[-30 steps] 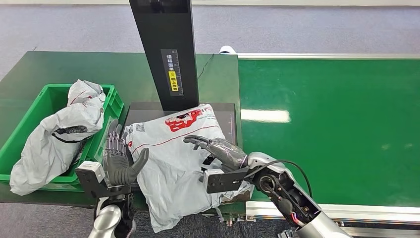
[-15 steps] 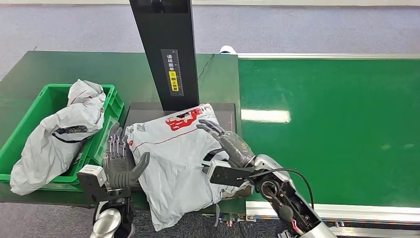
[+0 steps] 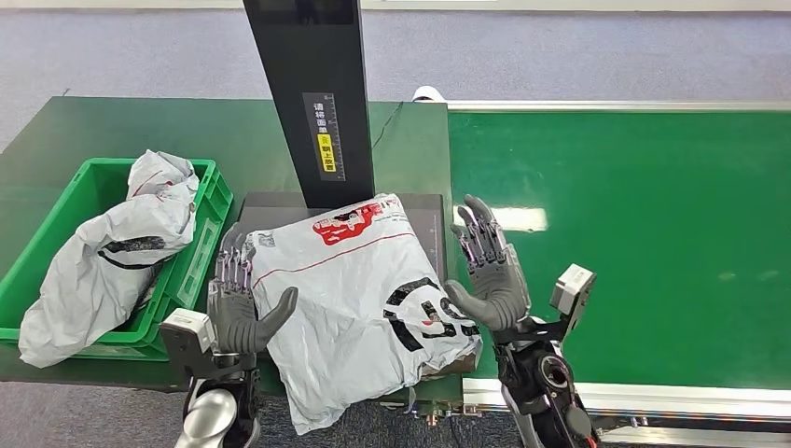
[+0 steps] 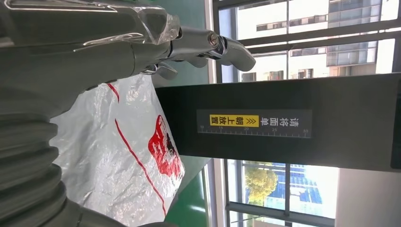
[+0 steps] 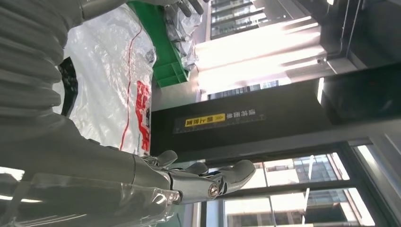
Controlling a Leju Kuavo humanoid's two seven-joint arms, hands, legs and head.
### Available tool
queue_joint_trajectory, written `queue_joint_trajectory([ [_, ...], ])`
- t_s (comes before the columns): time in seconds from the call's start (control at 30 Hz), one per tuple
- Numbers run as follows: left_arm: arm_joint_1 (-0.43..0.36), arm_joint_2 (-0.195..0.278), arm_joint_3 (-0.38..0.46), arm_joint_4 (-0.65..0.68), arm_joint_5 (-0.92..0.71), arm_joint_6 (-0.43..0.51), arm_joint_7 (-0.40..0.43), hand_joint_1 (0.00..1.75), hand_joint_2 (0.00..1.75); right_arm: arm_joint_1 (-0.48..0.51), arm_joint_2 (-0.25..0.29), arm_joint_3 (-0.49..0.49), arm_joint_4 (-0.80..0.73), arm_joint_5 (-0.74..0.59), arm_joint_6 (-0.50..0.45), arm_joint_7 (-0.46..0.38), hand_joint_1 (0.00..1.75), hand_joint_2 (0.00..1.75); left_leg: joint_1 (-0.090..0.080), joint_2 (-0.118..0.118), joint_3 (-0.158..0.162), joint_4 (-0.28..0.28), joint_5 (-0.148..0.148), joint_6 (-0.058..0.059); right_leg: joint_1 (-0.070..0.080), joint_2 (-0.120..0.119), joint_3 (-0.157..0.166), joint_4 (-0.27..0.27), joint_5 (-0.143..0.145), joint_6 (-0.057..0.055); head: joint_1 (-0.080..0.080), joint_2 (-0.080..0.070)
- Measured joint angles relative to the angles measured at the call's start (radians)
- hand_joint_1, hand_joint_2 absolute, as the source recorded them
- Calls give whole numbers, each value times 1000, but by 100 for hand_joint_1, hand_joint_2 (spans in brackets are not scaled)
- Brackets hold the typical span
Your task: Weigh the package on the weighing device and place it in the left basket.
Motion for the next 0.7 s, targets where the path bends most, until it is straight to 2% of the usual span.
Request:
queue_joint_trajectory([
  [0.27,-1,2,-20,3,-115,-10,8,0,175,19,12,-37,0,59,-109,17,0,175,0,0,0,0,0,0,0,0,0,0,0,0,0,0],
  [0.43,-12,13,-62,13,-365,38,67,0,175,30,14,-45,-9,107,-184,19,0,175,0,0,0,0,0,0,0,0,0,0,0,0,0,0],
  [0.57,-44,29,-105,26,-557,19,133,0,175,37,14,-53,-21,135,-206,20,0,175,0,0,0,0,0,0,0,0,0,0,0,0,0,0],
  [0.7,-71,44,-145,39,-629,-1,157,0,175,41,14,-58,-26,140,-206,21,0,175,0,0,0,0,0,0,0,0,0,0,0,0,0,0],
])
